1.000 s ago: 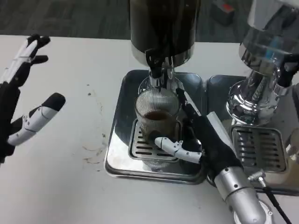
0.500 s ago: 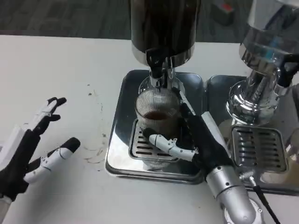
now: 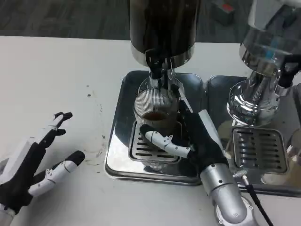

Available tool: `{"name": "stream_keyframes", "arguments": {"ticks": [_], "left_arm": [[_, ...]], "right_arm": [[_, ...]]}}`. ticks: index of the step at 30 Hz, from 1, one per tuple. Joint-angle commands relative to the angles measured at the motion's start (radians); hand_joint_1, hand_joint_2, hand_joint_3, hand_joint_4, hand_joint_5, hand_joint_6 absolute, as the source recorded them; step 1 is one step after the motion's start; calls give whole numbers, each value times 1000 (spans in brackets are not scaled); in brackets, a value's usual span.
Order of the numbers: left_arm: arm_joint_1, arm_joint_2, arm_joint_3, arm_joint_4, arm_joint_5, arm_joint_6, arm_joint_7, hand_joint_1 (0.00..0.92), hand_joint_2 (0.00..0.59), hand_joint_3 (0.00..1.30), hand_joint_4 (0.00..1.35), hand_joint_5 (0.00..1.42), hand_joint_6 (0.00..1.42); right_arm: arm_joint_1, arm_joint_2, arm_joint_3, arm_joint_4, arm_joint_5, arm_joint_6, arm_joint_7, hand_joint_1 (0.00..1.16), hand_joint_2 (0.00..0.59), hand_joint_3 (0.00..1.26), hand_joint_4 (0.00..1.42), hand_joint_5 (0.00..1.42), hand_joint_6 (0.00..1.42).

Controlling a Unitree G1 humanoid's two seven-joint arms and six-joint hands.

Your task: Grasp the cup under the faucet to collect the drink, then remove the cup.

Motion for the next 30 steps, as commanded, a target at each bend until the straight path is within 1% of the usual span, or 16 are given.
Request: {"name": "stream_keyframes", "arguments": {"ticks": [1, 4, 8, 10, 14, 22, 27, 30], "left_arm": [[12, 17, -1, -6, -2, 1, 4, 0, 160, 124, 16, 194, 87], [14, 19, -3, -8, 0, -1, 2, 0, 165, 136, 26, 193, 87], [19, 18, -3, -16, -1, -4, 3, 0, 166, 144, 27, 197, 88], [21, 18, -2, -19, -4, -5, 1, 0, 166, 154, 27, 202, 81], [28, 23, 2, -26, -8, -7, -1, 0, 166, 158, 28, 204, 77], [36, 23, 7, -31, -18, -6, 1, 0, 166, 159, 28, 197, 75], [44, 22, 11, -41, -21, -3, 0, 0, 165, 159, 28, 195, 75], [48, 23, 13, -46, -23, 0, -1, 0, 165, 159, 28, 194, 75]], "right_arm": [[-14, 21, 9, 32, -4, -15, -14, 876, 217, 0, 0, 0, 101], [-10, 32, 5, 37, -3, -12, -36, 919, 221, 0, 0, 31, 144], [-6, 43, 2, 47, 12, -14, -43, 941, 224, 0, 7, 103, 190], [-5, 48, 1, 52, 20, -17, -44, 952, 230, 0, 64, 145, 221], [1, 56, 1, 55, 27, -21, -53, 964, 236, 70, 192, 236, 292], [4, 67, -6, 71, 44, -21, -85, 985, 258, 212, 366, 373, 424], [-1, 73, -7, 77, 46, -25, -113, 1014, 264, 275, 452, 439, 490], [-4, 76, -7, 80, 47, -31, -130, 1049, 257, 297, 480, 481, 549]]}}
